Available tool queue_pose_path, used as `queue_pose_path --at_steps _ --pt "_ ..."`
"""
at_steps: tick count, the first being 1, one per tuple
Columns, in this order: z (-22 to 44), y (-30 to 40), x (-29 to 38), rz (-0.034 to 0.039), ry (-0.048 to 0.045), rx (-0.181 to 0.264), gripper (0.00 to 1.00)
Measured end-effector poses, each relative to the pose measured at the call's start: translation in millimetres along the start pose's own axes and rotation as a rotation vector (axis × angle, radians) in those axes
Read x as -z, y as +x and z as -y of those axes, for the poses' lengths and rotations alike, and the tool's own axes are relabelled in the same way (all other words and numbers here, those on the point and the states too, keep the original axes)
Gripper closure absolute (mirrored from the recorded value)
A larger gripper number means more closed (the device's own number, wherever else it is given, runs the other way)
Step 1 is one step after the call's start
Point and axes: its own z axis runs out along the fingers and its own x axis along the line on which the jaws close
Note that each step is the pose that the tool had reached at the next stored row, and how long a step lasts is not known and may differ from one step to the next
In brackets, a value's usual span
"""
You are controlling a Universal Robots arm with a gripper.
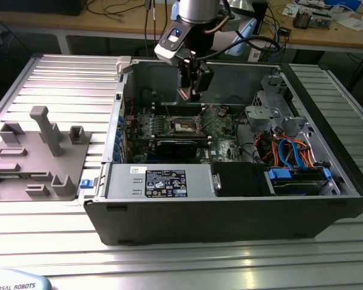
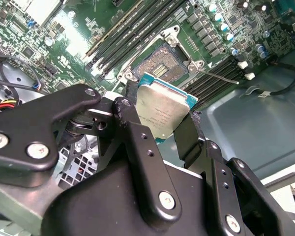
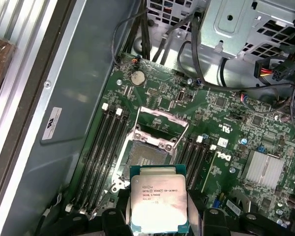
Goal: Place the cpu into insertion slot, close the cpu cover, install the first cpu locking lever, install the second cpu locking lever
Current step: 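Place the cpu into insertion slot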
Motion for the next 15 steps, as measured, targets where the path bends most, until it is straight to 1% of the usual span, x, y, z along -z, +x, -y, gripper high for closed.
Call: queue_pose_path --at_steps 15 --pt "0.1 -0.3 -0.8 0.0052 0.0009 -0.082 0.46"
